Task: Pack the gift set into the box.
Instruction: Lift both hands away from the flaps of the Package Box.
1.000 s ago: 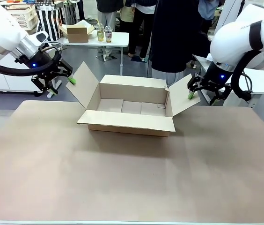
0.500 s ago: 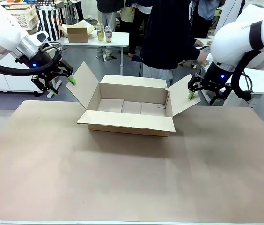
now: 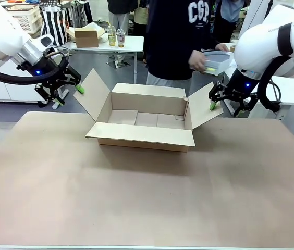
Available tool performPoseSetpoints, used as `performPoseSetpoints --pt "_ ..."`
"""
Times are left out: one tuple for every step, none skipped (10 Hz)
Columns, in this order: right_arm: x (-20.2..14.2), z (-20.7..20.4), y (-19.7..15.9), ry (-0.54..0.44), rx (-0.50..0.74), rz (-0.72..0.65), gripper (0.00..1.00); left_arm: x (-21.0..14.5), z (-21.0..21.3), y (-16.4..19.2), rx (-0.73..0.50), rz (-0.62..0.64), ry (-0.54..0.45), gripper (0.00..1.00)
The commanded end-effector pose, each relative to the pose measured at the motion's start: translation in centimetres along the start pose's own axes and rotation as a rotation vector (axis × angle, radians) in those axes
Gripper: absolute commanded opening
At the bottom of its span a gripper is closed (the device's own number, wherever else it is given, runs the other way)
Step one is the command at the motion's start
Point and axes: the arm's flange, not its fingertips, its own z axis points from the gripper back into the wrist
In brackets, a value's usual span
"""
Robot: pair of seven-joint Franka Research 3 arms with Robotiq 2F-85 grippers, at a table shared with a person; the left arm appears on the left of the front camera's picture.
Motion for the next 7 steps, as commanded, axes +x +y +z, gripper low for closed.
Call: performPoseSetpoints --pt "0.14 0.28 0.13 -0.001 -0.012 -0.002 1.00 0.10 0.04 -0.08 0.002 0.005 -0.008 1.00" --pt "0.14 0.28 0.13 -0.001 -0.012 -0.002 1.00 0.10 0.04 -0.08 0.002 0.005 -0.008 1.00" --pt "0.14 0.28 0.13 -0.001 -0.012 -0.002 1.00 0.10 0.04 -0.08 0.002 0.005 -0.008 1.00" --pt "0.14 0.28 0.13 -0.001 -0.012 -0.002 1.00 0.10 0.04 -0.08 0.002 0.005 -0.008 1.00" --pt "0.14 0.28 0.13 -0.001 -0.012 -0.002 1.00 0.10 0.04 -0.08 0.002 0.005 -0.008 1.00" --pt "0.14 0.28 0.13 -0.001 -0.012 -0.002 1.00 0.10 0.04 -0.08 0.002 0.005 -0.008 1.00" --pt "0.14 0.28 0.13 -0.001 -0.012 -0.002 1.00 0.10 0.04 -0.08 0.002 0.005 -0.008 1.00"
